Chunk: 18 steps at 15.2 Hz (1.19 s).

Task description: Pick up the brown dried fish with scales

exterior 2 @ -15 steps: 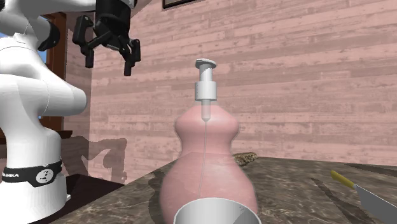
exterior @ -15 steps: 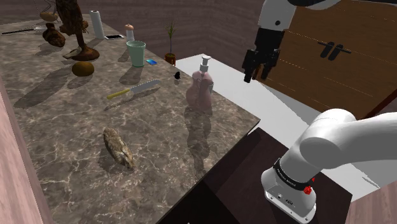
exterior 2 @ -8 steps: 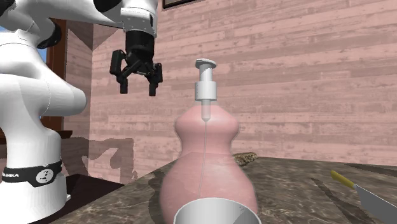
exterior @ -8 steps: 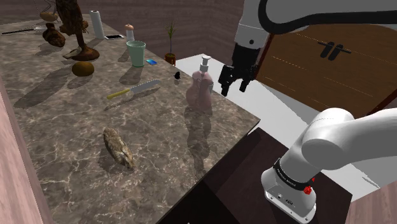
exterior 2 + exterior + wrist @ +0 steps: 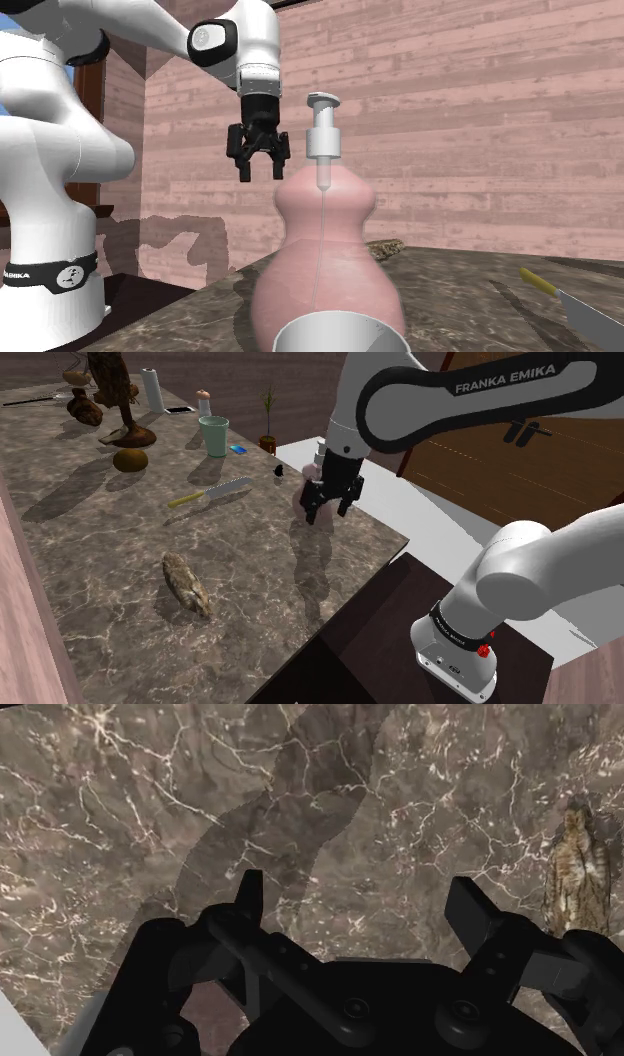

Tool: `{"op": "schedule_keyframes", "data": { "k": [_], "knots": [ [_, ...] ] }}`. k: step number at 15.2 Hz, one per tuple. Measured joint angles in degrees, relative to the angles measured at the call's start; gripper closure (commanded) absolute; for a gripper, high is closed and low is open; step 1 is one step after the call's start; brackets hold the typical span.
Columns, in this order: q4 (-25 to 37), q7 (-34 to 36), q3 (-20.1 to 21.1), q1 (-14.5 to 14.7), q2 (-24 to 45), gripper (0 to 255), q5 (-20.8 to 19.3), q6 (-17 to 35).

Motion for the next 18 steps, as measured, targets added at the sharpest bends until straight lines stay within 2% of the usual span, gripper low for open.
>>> {"op": "schedule_keyframes", "data": {
  "k": [6, 11, 15, 18],
  "knots": [
    [3.2, 6.3, 6.8, 0.5, 10.8, 0, 0.1, 11.5],
    [6.9, 13.4, 12.3, -0.3, 21.2, 0, -4.2, 20.9],
    [12.8, 22.6, 15.8, -1.0, 31.8, 0, -13.3, 26.7],
    [16.7, 29.4, 16.0, 0.3, 38.1, 0, -20.8, 29.2]
  ]
}}
